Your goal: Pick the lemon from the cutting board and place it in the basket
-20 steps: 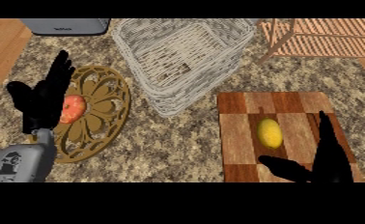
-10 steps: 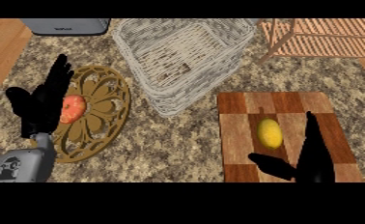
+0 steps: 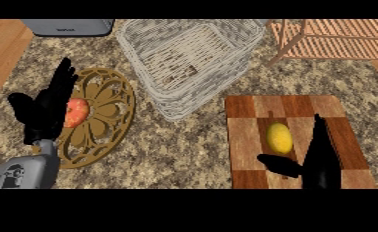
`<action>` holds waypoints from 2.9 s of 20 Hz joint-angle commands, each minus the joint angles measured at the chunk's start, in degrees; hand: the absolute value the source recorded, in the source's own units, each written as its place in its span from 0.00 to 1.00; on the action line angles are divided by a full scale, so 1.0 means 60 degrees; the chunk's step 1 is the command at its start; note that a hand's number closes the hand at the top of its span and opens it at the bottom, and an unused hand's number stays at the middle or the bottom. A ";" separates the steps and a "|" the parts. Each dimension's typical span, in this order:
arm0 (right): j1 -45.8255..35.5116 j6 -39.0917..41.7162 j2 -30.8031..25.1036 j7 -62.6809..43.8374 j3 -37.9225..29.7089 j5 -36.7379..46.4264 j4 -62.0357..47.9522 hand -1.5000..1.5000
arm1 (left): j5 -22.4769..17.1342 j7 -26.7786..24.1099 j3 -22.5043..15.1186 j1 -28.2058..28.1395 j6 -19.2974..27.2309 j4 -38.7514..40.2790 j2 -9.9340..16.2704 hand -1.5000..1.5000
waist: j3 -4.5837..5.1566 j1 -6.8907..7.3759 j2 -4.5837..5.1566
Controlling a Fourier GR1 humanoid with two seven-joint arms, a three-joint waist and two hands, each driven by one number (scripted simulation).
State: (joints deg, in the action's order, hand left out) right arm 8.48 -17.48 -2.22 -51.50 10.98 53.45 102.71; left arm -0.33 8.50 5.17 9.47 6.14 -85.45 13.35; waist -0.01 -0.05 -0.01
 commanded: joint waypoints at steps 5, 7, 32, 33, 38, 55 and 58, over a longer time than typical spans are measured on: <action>-0.0585 0.0211 0.0242 -0.0083 -0.0273 0.0151 -0.0651 0.00 | -0.0042 0.0029 0.0516 0.0456 -0.0427 0.0303 0.0134 0.50 | 0.0001 -0.0006 0.0000; -0.0893 0.0167 -0.0029 0.0546 -0.0841 -0.0456 -0.1278 0.00 | -0.0067 0.0275 0.0394 -0.0159 -0.0538 -0.0379 0.0028 0.50 | 0.0000 0.0013 -0.0001; -0.0857 0.0176 0.0149 0.2715 -0.0359 -0.1231 -0.3459 1.00 | 0.0244 0.0071 0.0639 0.0423 -0.0523 0.0230 -0.0039 0.50 | -0.0001 0.0032 0.0003; -0.0898 0.0184 0.0136 0.2683 -0.0496 -0.1375 -0.3271 1.00 | 0.0117 -0.0456 0.0759 0.0364 -0.0687 0.0919 -0.0097 0.50 | 0.0003 -0.0004 0.0013; -0.1221 -0.0844 0.0352 0.2693 -0.0254 -0.1779 -0.3727 1.00 | 0.0375 0.0286 0.0402 0.0253 -0.0414 -0.0186 -0.0248 0.50 | -0.0006 0.0071 0.0000; -0.6988 -0.4923 0.0368 -0.0022 0.3543 -0.1325 -0.4558 1.00 | 0.0497 0.0150 -0.0641 0.1541 -0.0923 0.0371 -0.0778 0.50 | -0.0015 0.2317 0.0303; -0.7845 -0.5512 0.0368 -0.0374 0.3601 -0.1153 -0.4935 1.00 | 0.0563 0.0251 -0.0699 0.1796 -0.0925 0.0476 -0.0775 0.50 | 0.0005 0.2239 0.0308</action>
State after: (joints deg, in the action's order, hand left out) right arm -32.34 -43.09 -0.22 -49.58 31.66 45.51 75.31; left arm 2.60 9.47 1.52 18.72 0.58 -82.88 8.83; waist -0.07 13.13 1.92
